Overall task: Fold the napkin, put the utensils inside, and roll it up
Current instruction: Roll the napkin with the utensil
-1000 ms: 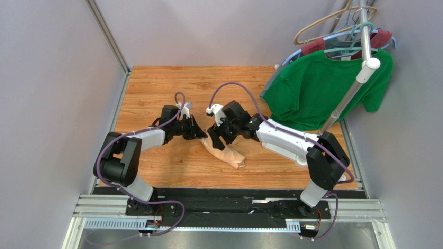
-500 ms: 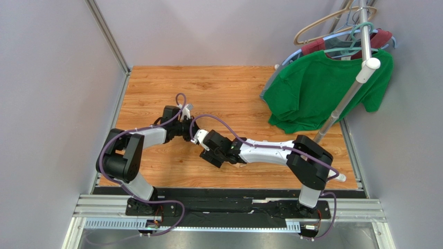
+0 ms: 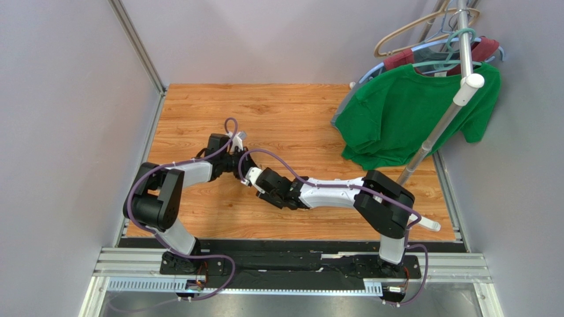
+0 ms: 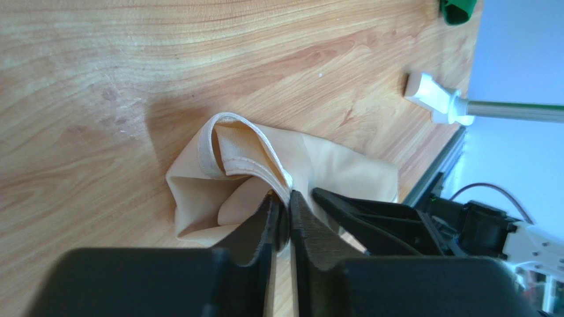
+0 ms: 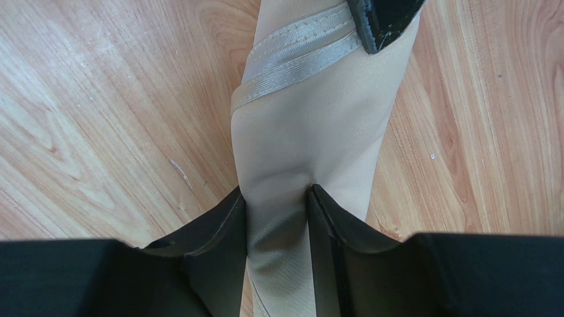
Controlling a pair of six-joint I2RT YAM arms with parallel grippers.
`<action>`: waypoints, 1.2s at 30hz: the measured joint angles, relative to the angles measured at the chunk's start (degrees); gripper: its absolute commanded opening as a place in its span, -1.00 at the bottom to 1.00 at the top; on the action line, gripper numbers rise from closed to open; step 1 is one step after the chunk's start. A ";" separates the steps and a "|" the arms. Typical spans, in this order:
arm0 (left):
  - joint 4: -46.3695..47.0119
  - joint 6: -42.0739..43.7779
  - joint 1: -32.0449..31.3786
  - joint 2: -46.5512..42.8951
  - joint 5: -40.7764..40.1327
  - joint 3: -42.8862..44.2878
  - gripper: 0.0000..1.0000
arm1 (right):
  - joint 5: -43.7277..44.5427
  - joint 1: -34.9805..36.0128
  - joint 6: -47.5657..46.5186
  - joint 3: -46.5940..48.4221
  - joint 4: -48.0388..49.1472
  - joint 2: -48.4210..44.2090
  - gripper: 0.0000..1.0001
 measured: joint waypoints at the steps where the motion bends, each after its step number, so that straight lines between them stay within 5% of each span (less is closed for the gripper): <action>1: 0.11 0.09 0.00 0.00 0.07 0.00 -0.26 | -0.61 -0.42 0.00 0.42 -0.31 0.22 -0.29; 5: 0.48 -0.48 0.00 -0.02 0.13 0.42 0.16 | -4.61 -2.25 0.24 1.44 -1.73 0.46 -0.33; 25: 2.86 0.33 0.85 -6.67 -3.10 -2.56 0.22 | -37.94 -17.86 5.01 3.82 -4.37 1.73 -0.42; 36: 8.07 -0.17 0.85 -4.96 -1.38 -3.65 0.22 | -44.44 -20.55 6.45 4.28 -4.07 3.15 -0.31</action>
